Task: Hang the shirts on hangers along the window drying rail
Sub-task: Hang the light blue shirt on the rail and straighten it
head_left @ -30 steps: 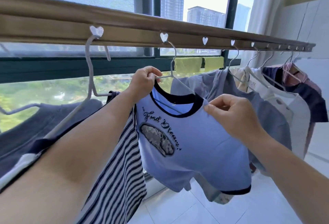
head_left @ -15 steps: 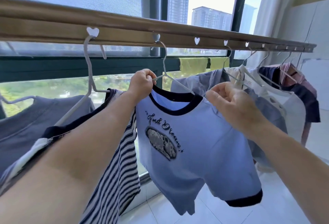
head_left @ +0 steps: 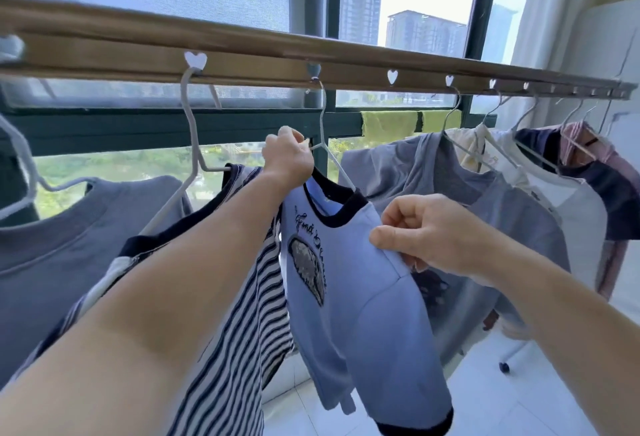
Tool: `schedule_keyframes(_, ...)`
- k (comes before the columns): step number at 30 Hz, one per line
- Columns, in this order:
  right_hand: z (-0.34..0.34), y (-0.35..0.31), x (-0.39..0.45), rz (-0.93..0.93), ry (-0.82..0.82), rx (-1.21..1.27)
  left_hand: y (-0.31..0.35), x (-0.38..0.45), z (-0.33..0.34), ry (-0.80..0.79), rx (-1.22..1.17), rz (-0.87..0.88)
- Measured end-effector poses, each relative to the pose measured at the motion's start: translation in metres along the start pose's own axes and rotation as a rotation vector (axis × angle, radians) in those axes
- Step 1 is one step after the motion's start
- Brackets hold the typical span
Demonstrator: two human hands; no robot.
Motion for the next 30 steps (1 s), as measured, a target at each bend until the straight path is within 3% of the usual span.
schedule_keyframes(6,0.024,-0.011,0.008,-0.184,-0.105,-0.013,0.024,-0.022,-0.009,-0.223,-0.168,-0.122)
schedule_keyframes(11,0.037,-0.012,0.012,-0.274,-0.143,-0.053,0.041,-0.052,-0.033,-0.178,-0.330,-0.260)
schedule_keyframes(16,0.034,-0.006,0.015,-0.245,-0.159,-0.038,0.061,-0.080,-0.059,-0.171,-0.007,-0.171)
schedule_keyframes(21,0.029,0.020,0.027,-0.174,-0.074,-0.119,0.073,-0.093,-0.071,-0.111,0.285,-0.148)
schedule_keyframes(24,0.025,0.039,0.043,-0.081,0.025,-0.059,0.077,-0.100,-0.072,-0.074,0.371,-0.134)
schedule_keyframes(30,0.005,0.050,0.064,-0.123,0.243,-0.030,0.073,-0.120,-0.076,0.090,0.407,-0.078)
Point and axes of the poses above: each hand's wrist, its own x-axis towards the middle knuckle, its own z-axis out of the palm, y = z × x, the point moved 4 cm from there along x, towards the middle knuckle, and after that the axes turned 5 degrees about z, right-handed, at the moved point
